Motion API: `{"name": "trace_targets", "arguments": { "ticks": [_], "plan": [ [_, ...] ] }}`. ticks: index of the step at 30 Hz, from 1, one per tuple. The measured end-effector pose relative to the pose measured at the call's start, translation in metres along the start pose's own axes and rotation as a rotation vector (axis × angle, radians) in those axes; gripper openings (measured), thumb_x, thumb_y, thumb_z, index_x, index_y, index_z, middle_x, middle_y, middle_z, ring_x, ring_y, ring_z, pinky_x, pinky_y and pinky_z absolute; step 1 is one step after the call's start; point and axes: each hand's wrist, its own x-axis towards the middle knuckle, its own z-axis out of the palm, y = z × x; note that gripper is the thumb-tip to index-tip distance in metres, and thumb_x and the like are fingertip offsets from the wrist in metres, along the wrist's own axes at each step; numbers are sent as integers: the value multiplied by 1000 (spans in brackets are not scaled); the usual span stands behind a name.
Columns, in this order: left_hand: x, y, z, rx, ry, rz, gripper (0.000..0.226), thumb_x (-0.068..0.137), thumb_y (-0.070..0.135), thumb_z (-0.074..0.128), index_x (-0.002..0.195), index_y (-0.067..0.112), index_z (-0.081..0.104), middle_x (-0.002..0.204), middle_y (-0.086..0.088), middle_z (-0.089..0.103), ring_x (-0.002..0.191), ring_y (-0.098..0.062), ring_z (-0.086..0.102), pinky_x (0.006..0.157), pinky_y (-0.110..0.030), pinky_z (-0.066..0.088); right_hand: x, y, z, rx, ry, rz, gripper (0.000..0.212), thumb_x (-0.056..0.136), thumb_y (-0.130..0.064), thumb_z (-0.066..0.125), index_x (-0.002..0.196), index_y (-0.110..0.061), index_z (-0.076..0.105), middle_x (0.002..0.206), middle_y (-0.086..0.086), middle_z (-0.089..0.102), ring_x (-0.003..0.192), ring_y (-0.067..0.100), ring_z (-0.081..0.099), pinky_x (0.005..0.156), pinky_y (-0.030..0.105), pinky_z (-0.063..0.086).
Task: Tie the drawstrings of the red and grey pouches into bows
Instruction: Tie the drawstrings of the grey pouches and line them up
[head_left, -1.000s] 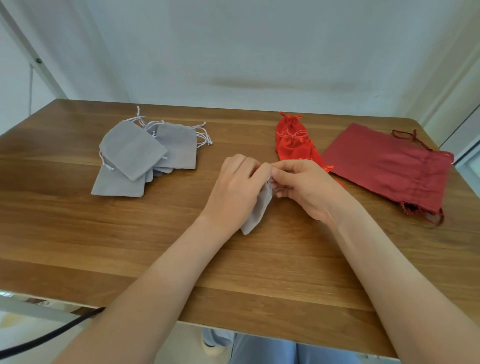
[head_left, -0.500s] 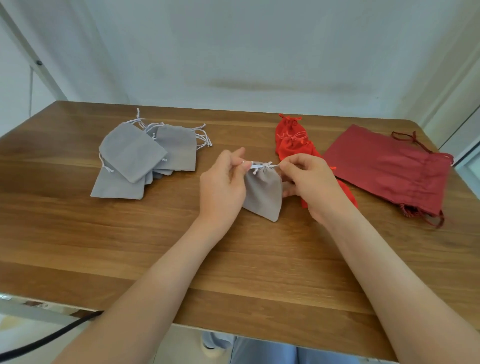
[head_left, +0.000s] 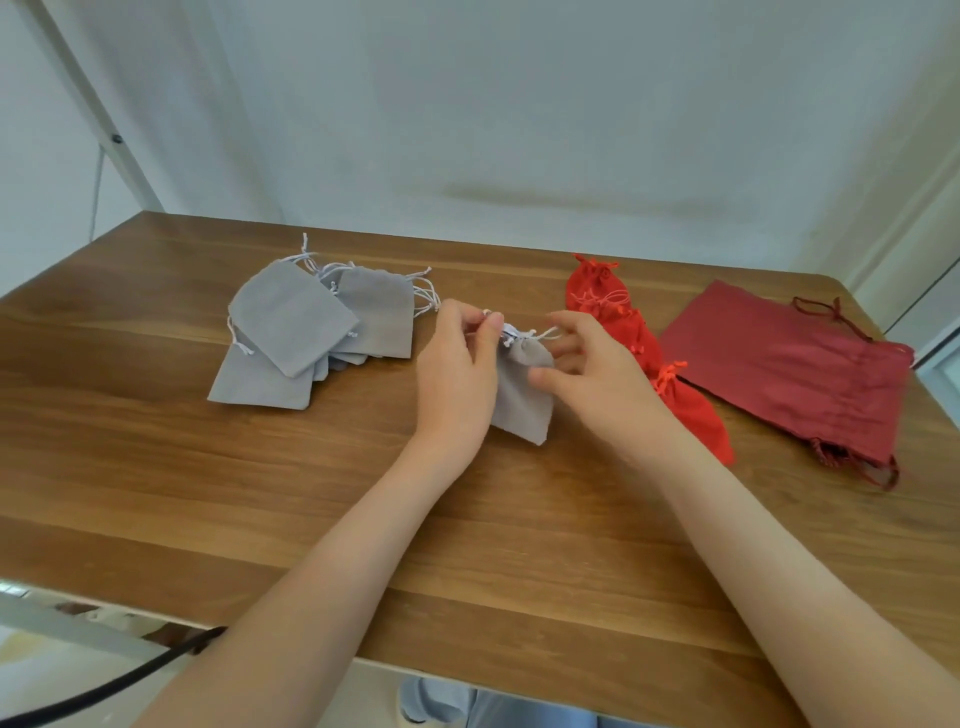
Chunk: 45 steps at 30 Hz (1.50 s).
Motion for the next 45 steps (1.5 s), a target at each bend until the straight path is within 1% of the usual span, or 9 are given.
{"name": "trace_targets", "arguments": {
  "ticks": [6,12,18,25,31,34,37,40,45],
  "plan": [
    [18,7,-10,98,-100,-86,48,101,40,33,142,16,35,137,2,47,121,-8,44,90,-16,33,47,-7,-6,-49,112,35,55,85,-4,63,134,-12,40,83,-11,58,90,10,56,75,22,42],
    [45,-14,-31,931,-86,-40,43,94,14,48,136,22,41,155,-18,12,142,-38,6,112,-53,9,91,-4,3,-87,99,58,55,87,0,58,137,-12,37,99,2,61,98,15,55,77,21,40],
    [57,-36,-54,1160,-51,-229,61,90,14,54,144,24,26,155,-26,-9,140,-50,-9,110,-65,1,106,4,19,-228,86,65,63,89,-5,55,145,-12,26,123,8,55,102,17,51,82,26,42],
    [59,-50,-65,1087,67,-93,49,92,3,48,138,5,33,145,-22,33,131,-39,34,105,-46,35,102,15,36,-401,141,-64,61,90,-7,51,146,-12,28,144,12,40,135,27,32,109,38,31],
    [73,-50,-80,858,226,-7,37,98,4,35,134,-3,41,129,-21,52,120,-36,46,102,-48,36,84,-6,46,-498,141,-219,52,93,-9,44,141,-27,39,147,-3,38,136,21,26,105,36,19],
    [69,-35,-85,708,340,40,40,95,-1,35,135,0,42,131,-17,52,125,-32,42,112,-44,25,73,-19,50,-371,80,-283,44,95,-15,46,138,-27,44,138,-3,47,124,16,38,106,30,29],
    [53,-5,-83,545,398,167,48,89,-7,32,134,5,44,127,-12,55,124,-25,46,116,-43,19,59,-38,52,132,-80,-151,35,97,-25,51,133,-26,49,122,1,58,100,9,58,80,10,45],
    [32,19,-67,433,246,395,42,89,5,31,127,6,50,115,-11,62,107,-25,57,96,-41,43,52,-49,45,680,-232,64,34,95,-36,50,123,-18,49,111,12,64,94,25,65,79,34,54],
    [7,21,-39,163,-404,414,31,100,31,40,128,20,46,89,15,65,74,12,55,66,-5,35,33,-30,19,680,-144,81,25,97,-8,48,121,-1,47,91,9,63,81,18,63,66,29,54]
  ]
}}
